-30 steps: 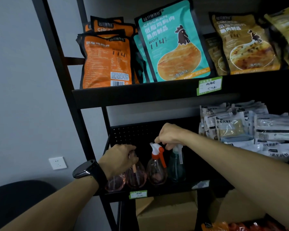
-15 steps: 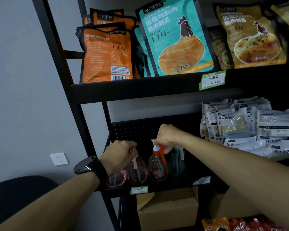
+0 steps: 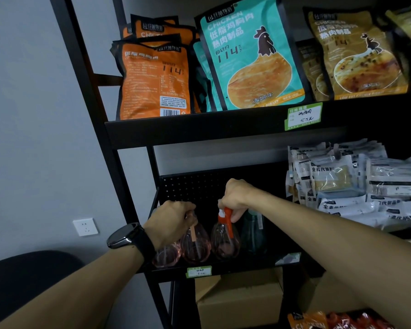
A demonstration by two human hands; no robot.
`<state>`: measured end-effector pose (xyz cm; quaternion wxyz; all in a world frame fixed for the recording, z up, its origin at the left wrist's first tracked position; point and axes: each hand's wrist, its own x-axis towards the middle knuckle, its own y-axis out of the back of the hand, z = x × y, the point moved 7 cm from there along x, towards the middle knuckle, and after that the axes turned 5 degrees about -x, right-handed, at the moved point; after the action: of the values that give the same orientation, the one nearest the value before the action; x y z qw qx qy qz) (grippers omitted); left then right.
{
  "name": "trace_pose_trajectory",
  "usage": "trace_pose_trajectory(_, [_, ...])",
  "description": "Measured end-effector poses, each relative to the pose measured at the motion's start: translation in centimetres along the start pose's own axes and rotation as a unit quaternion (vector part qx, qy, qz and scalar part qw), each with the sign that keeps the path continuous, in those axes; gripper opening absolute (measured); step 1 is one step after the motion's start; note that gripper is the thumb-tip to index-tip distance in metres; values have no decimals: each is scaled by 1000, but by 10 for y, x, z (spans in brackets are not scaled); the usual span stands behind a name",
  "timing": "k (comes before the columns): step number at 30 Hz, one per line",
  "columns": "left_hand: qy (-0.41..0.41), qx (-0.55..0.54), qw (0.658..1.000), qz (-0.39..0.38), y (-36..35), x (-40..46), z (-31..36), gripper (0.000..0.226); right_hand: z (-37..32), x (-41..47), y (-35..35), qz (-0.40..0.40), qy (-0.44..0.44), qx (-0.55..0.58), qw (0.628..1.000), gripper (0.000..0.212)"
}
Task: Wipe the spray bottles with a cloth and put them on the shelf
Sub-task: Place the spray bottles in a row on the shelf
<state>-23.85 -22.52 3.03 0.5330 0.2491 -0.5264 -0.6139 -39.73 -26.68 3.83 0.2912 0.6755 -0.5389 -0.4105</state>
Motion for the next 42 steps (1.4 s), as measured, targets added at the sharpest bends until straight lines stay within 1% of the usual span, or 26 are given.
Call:
trace_pose_trajectory(4, [3,3,1000,1,0,0,-1,14,-1,-1,0,-8,-1,-2,1000,16])
trace_pose_trajectory(11, [4,0,1000,-2,1,0,-1,13,-3,1,0,-15,-3,-6,1000,5])
trace_pose_trajectory(15, [-4,4,1000,-1,2,1,-1,12,-3,1,0,-22,1,14,1000,15])
trace_pose_trajectory(18, [-3,8,1000,0,2,0,0,12,-3,1,0,-22,8,17,1000,17])
trace_pose_trajectory(23, [15,5,1000,-2,4,0,2,28,-3,-2,1,-21,7,25,999,14])
trace_pose_trajectory(26, [13,14,1000,-1,7,0,9,40,-1,-5,12,3,7,22,1000,26])
trace_pose_trajectory(29, [11,18,1000,0,12,2,17,42,3,-6,37,51,20,8,998,31])
trace_pose_trajectory(36, [-11,27,999,-13,15,13,48,45,30,-9,94,118,27,42,992,23])
trace_pose_trajectory(38, [-14,28,999,-13,13,18,55,47,40,-8,100,123,23,37,991,25])
trace_pose_trajectory(42, [-21,32,999,-24,-1,28,62,52,58,-5,91,96,21,19,995,28])
